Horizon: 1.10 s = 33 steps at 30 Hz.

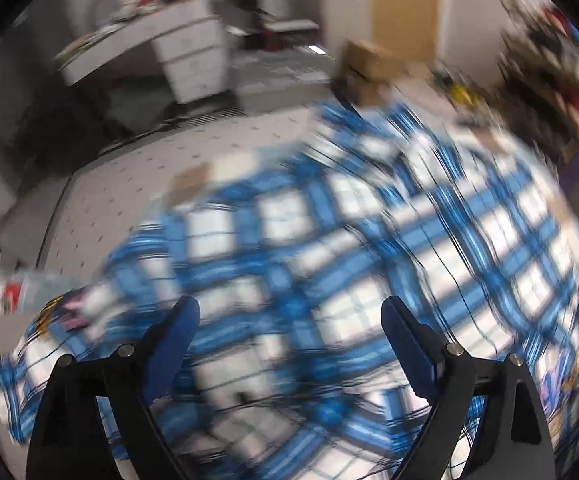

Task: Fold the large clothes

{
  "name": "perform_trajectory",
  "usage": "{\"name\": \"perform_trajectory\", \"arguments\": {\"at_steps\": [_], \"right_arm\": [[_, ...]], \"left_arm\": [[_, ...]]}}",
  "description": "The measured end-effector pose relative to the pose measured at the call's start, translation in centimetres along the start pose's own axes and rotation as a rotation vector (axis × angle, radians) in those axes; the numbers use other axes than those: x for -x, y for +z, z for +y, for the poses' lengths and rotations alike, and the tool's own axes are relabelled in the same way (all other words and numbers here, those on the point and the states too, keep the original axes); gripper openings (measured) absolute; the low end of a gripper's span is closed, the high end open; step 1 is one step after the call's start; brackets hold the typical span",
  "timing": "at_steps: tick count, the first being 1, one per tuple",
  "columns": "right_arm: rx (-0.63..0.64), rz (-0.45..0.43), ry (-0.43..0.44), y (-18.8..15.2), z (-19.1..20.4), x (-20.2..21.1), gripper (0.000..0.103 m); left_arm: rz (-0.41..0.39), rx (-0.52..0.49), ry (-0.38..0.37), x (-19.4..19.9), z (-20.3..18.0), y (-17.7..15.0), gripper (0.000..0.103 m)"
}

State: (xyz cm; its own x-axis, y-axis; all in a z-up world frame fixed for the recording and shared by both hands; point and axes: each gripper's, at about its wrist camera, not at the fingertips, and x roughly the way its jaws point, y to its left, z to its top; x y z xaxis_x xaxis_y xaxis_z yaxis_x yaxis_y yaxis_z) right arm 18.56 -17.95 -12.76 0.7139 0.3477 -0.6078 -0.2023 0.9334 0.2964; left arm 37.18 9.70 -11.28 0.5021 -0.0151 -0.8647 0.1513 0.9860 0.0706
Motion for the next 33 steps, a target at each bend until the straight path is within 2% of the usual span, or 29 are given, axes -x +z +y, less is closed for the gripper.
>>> {"name": "perform_trajectory", "arguments": {"at_steps": [3,5,7,8,9,11,14,16,19,21,24,27,28,29,31,33], "right_arm": [[-0.061,0.025,0.04,-0.8,-0.1,-2.5,0.093],[-0.076,0.034,0.065,-1.7,-0.4,-3.7,0.093],[-0.082,0.049,0.078,-2.7,-0.9,-4.6,0.093],[-0.085,0.052,0.085,-3.1,-1.1,-4.8,0.093],[-0.087,0.055,0.088,-3.4,-1.2,-5.1,0.093],[-0.085,0.056,0.079,-4.3,-1.7,-5.3,0.093],[-0.105,0.043,0.111,-4.4,-2.2,-5.0,0.093],[-0.091,0.026,0.094,-4.4,-2.1,-4.8,0.093],[-0.075,0.037,0.106,-4.4,-1.8,-4.9,0.093],[-0.07,0.028,0.107,-4.4,-1.8,-4.7,0.093],[-0.076,0.015,0.116,-4.3,-2.0,-4.5,0.093],[-0.1,0.01,0.125,-4.2,-2.5,-4.5,0.093],[-0.107,0.01,0.125,-4.2,-2.6,-4.6,0.093],[-0.117,0.011,0.129,-4.2,-2.8,-4.7,0.093],[-0.129,0.011,0.134,-4.1,-3.1,-4.7,0.093],[-0.131,0.011,0.129,-4.2,-3.1,-4.7,0.093]], "left_arm": [[0.087,-0.018,-0.017,-3.8,-2.4,-0.3,0.09],[0.118,-0.005,-0.029,-5.2,-2.8,-0.5,0.09],[0.171,-0.012,0.012,-6.8,-3.0,-1.2,0.09],[0.187,-0.01,0.034,-7.3,-2.9,-1.4,0.094],[0.156,0.025,0.014,-7.0,-2.2,-1.5,0.093],[0.163,0.045,0.004,-6.6,-1.3,-1.7,0.093],[0.042,0.1,-0.013,-2.7,0.8,-2.2,0.092],[-0.047,0.156,-0.047,1.3,3.0,-3.2,0.092],[-0.141,0.236,-0.046,6.7,6.4,-5.3,0.092],[-0.189,0.305,-0.005,10.1,9.8,-7.4,0.092],[-0.218,0.436,0.089,13.4,15.2,-11.3,0.092],[-0.213,0.584,0.171,14.7,20.6,-15.3,0.092],[-0.201,0.661,0.19,14.9,23.7,-17.0,0.092],[-0.197,0.707,0.191,14.2,24.3,-17.6,0.092],[-0.163,0.837,0.166,13.3,29.0,-20.1,0.092],[-0.126,0.943,0.1,11.3,31.5,-21.4,0.092]]}}
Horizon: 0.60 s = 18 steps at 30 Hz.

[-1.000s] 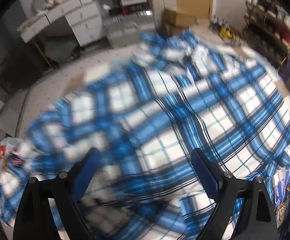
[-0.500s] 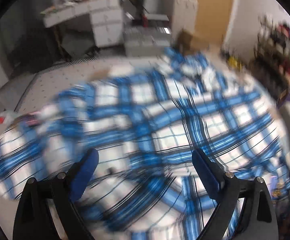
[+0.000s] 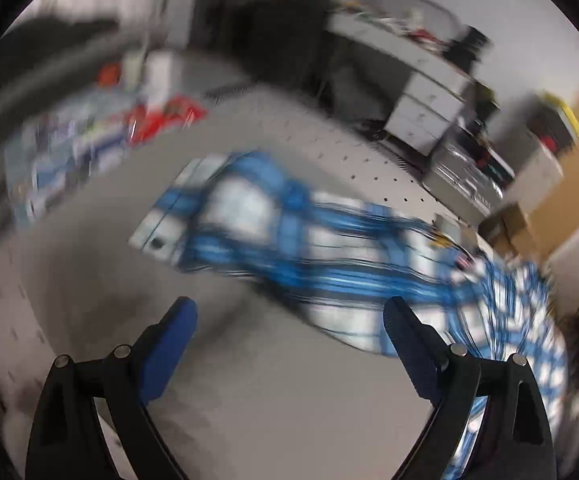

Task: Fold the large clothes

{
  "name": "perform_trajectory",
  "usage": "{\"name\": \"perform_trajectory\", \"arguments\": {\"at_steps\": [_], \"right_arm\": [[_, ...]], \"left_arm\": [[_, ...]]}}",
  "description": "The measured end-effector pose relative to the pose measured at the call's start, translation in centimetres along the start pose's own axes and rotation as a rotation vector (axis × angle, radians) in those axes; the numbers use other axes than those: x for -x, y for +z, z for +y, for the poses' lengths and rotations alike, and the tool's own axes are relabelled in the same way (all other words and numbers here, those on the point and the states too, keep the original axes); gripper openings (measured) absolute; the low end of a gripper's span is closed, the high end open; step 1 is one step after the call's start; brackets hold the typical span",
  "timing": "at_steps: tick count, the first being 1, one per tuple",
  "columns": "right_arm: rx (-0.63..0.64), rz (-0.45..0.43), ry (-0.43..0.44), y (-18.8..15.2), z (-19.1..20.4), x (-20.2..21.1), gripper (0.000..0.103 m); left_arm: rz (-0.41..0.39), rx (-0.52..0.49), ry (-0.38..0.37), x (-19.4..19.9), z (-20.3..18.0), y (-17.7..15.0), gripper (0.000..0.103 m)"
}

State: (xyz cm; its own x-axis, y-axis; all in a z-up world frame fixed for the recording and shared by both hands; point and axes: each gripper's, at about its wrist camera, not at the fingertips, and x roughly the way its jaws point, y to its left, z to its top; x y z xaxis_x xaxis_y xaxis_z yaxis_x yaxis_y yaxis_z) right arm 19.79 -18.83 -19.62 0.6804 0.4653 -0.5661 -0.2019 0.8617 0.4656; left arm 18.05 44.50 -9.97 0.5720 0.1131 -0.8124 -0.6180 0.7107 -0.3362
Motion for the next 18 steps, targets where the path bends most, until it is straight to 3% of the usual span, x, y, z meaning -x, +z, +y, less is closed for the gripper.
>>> {"name": "perform_trajectory", "arguments": {"at_steps": [3,6,11,14,15,16,17,18], "right_arm": [[0.009,0.001,-0.01,-0.1,0.2,0.0,0.093],[0.024,-0.005,-0.018,-0.2,0.5,0.1,0.093],[0.04,-0.002,-0.034,-0.3,0.8,0.0,0.093],[0.041,-0.005,-0.038,-0.2,0.8,0.0,0.093],[0.039,-0.005,-0.038,-0.2,0.8,0.0,0.093],[0.038,-0.007,-0.038,-0.2,0.7,0.1,0.093],[0.036,-0.009,-0.038,-0.2,0.7,0.1,0.093],[0.034,-0.009,-0.036,-0.2,0.6,0.1,0.093]], "left_arm": [[0.057,0.152,-0.065,-2.7,2.6,1.0,0.092],[0.084,0.185,-0.073,-4.1,2.5,1.5,0.092],[0.08,0.218,0.033,-4.4,1.8,3.2,0.091],[0.058,0.186,0.201,-5.3,1.3,3.9,0.09],[0.05,0.154,0.254,-5.6,0.8,3.9,0.087],[0.041,0.11,0.322,-5.8,0.3,3.9,0.071],[0.029,0.071,0.37,-5.9,0.1,3.8,0.048],[0.012,0.045,0.384,-6.0,0.0,3.9,0.037]]}}
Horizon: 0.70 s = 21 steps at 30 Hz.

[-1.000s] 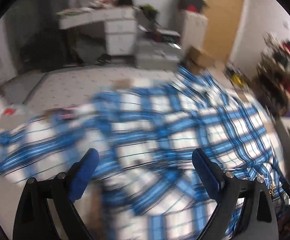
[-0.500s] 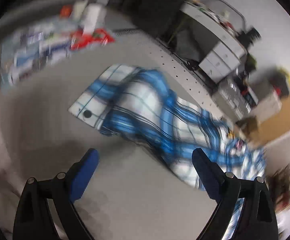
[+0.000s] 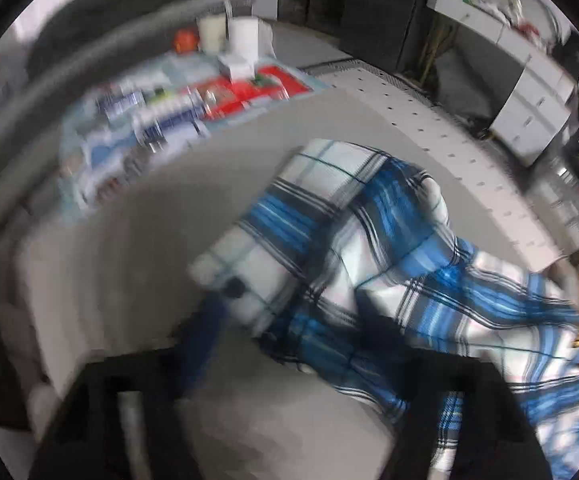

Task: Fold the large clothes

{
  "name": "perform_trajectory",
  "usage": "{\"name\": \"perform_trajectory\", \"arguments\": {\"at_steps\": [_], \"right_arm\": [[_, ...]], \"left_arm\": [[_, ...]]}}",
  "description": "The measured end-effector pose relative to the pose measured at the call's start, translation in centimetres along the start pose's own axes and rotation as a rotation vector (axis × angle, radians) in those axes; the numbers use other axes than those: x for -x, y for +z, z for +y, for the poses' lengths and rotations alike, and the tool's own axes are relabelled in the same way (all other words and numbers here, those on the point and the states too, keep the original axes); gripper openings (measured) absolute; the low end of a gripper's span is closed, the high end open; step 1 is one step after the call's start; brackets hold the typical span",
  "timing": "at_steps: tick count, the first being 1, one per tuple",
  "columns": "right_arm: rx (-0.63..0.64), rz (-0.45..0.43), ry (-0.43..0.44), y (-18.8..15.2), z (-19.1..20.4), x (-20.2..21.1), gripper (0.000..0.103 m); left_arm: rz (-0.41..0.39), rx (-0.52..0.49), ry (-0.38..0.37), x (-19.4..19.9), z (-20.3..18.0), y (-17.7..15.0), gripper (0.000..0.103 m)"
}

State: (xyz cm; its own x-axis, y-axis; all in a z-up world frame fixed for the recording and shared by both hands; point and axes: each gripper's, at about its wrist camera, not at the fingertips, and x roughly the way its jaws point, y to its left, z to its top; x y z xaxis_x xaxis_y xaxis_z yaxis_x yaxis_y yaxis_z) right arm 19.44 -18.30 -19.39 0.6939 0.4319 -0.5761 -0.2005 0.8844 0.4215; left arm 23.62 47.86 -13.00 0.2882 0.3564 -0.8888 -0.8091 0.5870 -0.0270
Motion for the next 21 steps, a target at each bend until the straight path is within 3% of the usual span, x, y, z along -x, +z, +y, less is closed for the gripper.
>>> {"name": "perform_trajectory", "arguments": {"at_steps": [1,5,7,13,15,18,21], "right_arm": [[-0.002,0.0,0.002,0.0,-0.1,0.0,0.093],[-0.002,0.003,0.009,0.0,-0.1,0.0,0.093],[0.003,0.003,0.007,0.0,0.0,0.0,0.093],[0.017,0.005,0.002,-0.1,0.3,-0.1,0.093],[0.017,0.004,0.0,-0.1,0.3,-0.1,0.093],[0.012,0.004,-0.003,-0.1,0.2,-0.1,0.093],[0.007,0.003,-0.007,-0.1,0.1,-0.1,0.093]], "left_arm": [[-0.006,-0.013,-0.023,0.0,0.1,0.0,0.019],[-0.015,-0.03,-0.036,0.7,0.8,0.2,0.005],[-0.075,-0.017,-0.032,2.0,1.2,0.2,0.004],[-0.334,-0.056,-0.132,9.9,2.3,-0.3,0.004],[-0.434,-0.114,-0.177,13.0,1.5,-1.2,0.004],[-0.588,-0.304,-0.326,17.5,-0.6,-5.2,0.004],[-0.612,-0.554,-0.481,18.4,-3.0,-10.0,0.004]]}}
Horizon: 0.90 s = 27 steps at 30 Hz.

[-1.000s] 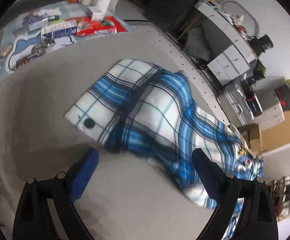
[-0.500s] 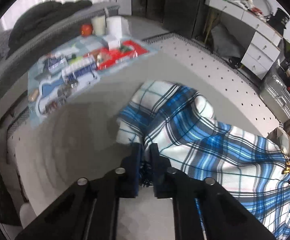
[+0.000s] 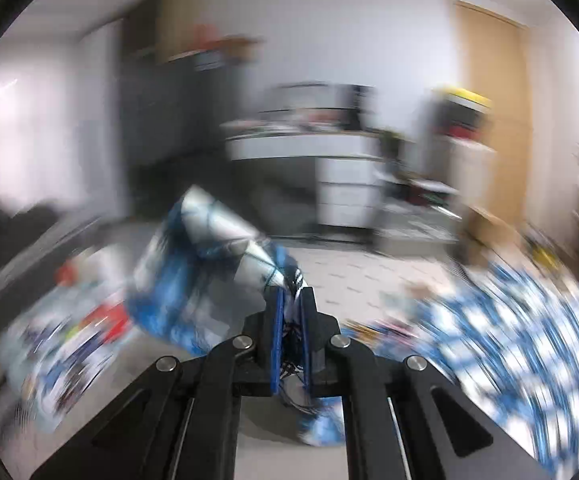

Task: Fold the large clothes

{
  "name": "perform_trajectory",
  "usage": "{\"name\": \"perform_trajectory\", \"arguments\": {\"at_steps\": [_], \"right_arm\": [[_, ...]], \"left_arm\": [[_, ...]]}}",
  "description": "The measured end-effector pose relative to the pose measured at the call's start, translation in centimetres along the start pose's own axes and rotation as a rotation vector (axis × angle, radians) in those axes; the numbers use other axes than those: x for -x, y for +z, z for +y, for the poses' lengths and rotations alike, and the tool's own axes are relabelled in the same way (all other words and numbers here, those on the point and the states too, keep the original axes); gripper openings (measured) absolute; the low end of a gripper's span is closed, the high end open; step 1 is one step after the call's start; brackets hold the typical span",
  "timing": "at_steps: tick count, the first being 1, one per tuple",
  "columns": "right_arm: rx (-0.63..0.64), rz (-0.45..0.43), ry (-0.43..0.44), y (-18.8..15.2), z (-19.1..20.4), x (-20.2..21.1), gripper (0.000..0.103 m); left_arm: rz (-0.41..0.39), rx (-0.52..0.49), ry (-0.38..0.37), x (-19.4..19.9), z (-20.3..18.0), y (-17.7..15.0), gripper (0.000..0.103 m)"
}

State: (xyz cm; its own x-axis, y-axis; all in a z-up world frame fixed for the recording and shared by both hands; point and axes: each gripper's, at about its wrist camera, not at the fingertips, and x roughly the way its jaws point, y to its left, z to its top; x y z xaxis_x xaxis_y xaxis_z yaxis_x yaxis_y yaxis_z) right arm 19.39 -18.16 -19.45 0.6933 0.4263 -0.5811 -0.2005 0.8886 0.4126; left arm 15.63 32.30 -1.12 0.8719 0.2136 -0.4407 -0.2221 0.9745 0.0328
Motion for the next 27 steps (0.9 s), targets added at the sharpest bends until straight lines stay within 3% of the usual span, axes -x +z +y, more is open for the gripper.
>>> {"name": "perform_trajectory", "arguments": {"at_steps": [1,5,6,9,11,14,16,20,23,27], "right_arm": [[0.0,0.0,0.0,0.0,0.0,0.0,0.093],[0.001,0.008,-0.004,0.0,0.0,-0.1,0.093],[0.004,0.013,-0.008,0.0,0.0,-0.2,0.093],[0.022,0.04,-0.022,0.0,0.5,-0.8,0.093],[0.064,0.069,-0.042,0.1,1.9,-1.3,0.093],[0.067,0.107,0.048,1.2,5.5,-1.5,0.094],[0.073,0.126,0.169,2.6,10.1,-1.5,0.095],[0.213,0.195,0.329,3.5,20.9,-4.0,0.103],[0.273,0.361,0.457,2.1,28.2,-9.3,0.103],[0.296,0.521,0.484,-0.7,35.5,-17.5,0.103]], "left_arm": [[0.021,-0.04,-0.071,0.0,-1.0,-1.1,0.004],[0.195,-0.118,-0.177,-2.3,-2.1,-4.7,0.009],[0.231,-0.124,-0.17,-2.7,-2.1,-5.6,0.01],[0.301,-0.064,-0.157,-3.1,-0.4,-7.2,0.038],[0.291,0.029,-0.196,-1.7,0.4,-6.7,0.067],[0.235,0.16,-0.261,0.5,3.0,-6.2,0.076],[0.188,0.219,-0.3,2.6,4.8,-6.0,0.085],[0.128,0.285,-0.3,4.3,5.0,-6.6,0.089],[0.121,0.327,-0.317,5.4,5.5,-7.4,0.089],[0.108,0.341,-0.29,6.7,5.4,-8.6,0.089]]}}
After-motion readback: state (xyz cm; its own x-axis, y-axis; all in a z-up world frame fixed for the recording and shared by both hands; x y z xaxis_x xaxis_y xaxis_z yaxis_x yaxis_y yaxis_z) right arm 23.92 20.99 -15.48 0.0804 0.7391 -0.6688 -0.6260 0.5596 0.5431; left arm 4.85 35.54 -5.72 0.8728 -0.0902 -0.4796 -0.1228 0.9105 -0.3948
